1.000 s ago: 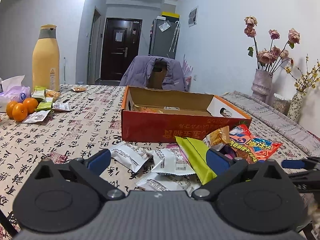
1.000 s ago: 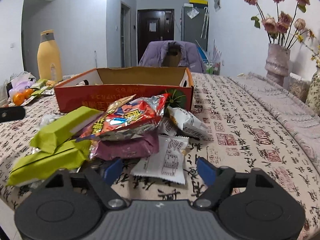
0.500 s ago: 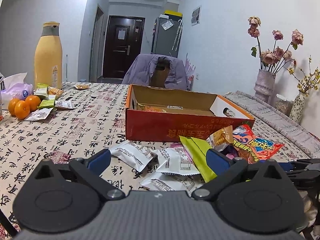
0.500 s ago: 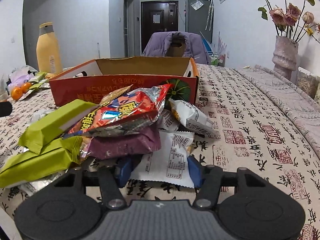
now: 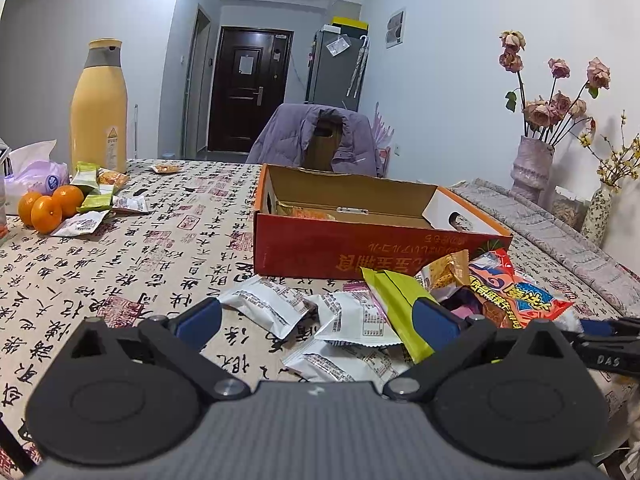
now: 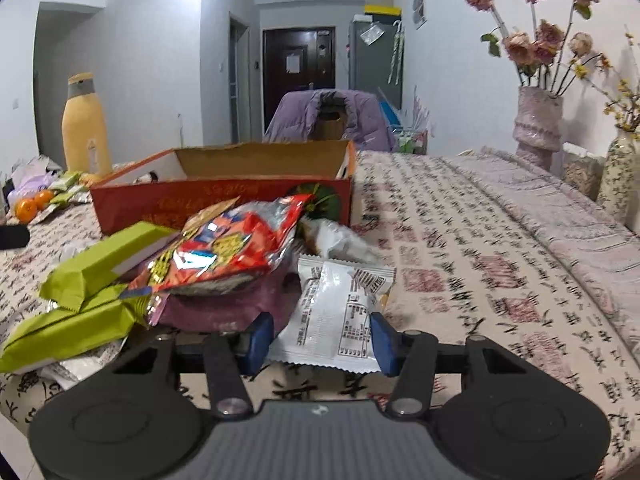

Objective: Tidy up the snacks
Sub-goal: 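Grasp a white sachet with the right gripper while the left grasps another white sachet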

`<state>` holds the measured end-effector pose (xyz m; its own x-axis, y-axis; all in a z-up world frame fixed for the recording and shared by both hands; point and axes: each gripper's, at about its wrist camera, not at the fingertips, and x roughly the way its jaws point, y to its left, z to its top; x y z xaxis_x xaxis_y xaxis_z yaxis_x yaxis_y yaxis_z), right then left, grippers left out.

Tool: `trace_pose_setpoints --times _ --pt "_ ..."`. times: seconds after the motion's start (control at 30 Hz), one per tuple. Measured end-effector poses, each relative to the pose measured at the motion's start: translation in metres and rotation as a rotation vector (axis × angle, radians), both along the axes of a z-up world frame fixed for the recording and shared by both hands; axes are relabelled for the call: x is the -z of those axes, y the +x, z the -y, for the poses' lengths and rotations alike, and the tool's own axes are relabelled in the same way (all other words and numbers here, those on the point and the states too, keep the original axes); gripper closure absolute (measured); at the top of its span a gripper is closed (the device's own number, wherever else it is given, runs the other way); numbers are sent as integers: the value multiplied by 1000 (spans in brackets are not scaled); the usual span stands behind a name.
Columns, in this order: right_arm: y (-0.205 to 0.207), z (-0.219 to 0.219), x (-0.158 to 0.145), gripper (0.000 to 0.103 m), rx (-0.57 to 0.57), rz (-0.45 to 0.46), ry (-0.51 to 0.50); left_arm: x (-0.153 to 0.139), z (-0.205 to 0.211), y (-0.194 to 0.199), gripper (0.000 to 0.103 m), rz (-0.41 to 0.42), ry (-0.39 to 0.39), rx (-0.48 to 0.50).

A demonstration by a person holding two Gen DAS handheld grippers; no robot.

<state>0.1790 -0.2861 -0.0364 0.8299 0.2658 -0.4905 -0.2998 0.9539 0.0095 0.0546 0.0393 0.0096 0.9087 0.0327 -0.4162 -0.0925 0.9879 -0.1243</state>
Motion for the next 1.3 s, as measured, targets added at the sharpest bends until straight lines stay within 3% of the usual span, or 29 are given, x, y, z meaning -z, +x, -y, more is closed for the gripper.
trace_pose_setpoints --times 0.43,0.77,0.87,1.0,1.3 --pt "9 13 -22 52 38 90 22 -1 -8 26 0 -71 14 -78" --pt "21 12 -27 52 45 105 38 4 -31 96 1 -241 13 -201" --pt "23 11 -27 52 47 100 40 8 -35 114 3 -290 8 -220" --pt "27 8 -26 52 51 93 42 17 -32 131 14 -360 30 -245" --pt "25 5 -23 52 47 85 44 23 -33 134 27 -391 -24 -250"
